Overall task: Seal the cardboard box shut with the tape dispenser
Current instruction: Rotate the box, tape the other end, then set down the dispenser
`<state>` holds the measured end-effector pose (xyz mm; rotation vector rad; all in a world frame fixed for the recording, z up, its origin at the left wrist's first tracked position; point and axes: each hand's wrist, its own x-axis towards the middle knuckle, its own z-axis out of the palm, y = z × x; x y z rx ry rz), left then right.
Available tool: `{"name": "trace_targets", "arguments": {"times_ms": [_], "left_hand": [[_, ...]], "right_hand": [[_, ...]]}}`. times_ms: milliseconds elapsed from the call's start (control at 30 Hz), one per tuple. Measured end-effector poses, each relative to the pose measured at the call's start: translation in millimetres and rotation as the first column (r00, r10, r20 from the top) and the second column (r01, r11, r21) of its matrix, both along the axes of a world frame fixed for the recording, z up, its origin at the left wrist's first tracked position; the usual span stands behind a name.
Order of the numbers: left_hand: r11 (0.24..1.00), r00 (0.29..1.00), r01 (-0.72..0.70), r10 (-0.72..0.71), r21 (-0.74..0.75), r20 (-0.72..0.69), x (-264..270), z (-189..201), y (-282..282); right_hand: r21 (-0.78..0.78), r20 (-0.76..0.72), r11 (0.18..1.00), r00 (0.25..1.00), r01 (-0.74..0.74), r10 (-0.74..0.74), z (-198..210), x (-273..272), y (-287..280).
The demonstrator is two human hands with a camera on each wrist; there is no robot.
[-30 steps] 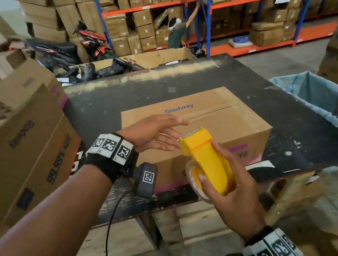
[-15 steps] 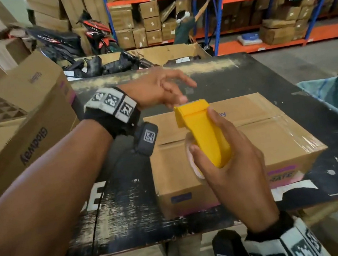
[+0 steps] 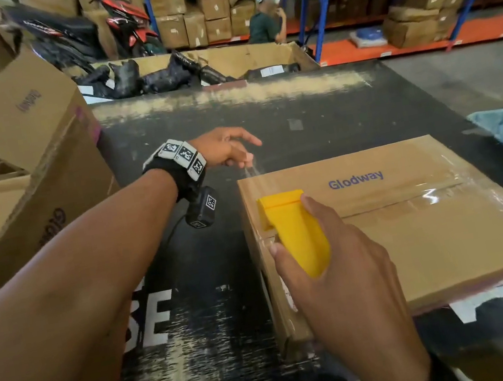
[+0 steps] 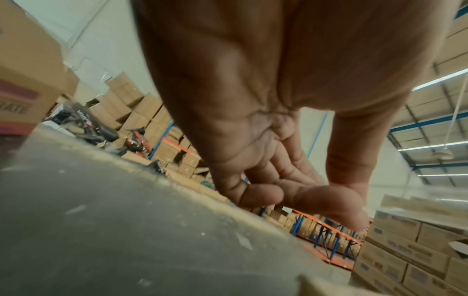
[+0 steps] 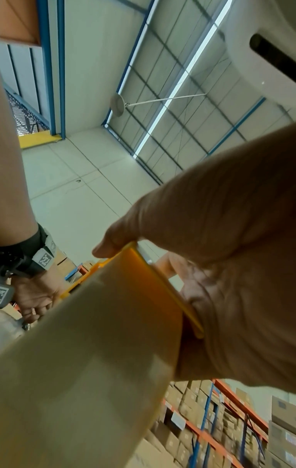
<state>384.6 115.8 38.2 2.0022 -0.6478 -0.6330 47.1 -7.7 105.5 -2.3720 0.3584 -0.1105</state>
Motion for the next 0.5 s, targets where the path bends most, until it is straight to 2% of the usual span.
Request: {"name": "trace_targets", "arguments": {"times_ms": [200, 367, 433, 500], "left_hand": [[1.0, 0.997, -0.011, 0.01, -0.008, -0.071, 22, -46, -2], [0.997, 0.991, 0.03, -0.019, 0.076, -0.136, 20, -63, -3], [0.985, 0.995, 0.062, -0.049, 0.161, -0.084, 19, -59, 1], [0.989, 0.999, -0.048, 0.047, 0.137, 0.01, 15, -56, 6]], "right_hand": [[-0.052, -0.072, 0.999, 0.997, 0.01, -0.013, 0, 29, 8], [-0.063, -0.11, 0.998, 0.994, 0.018, -0.025, -5, 35, 9], [-0.076, -0.119, 0.997, 0.993, 0.017, -0.026, -9, 34, 9], [-0.083, -0.121, 0.996, 0.992, 0.014, -0.024, -11, 33, 10]]}}
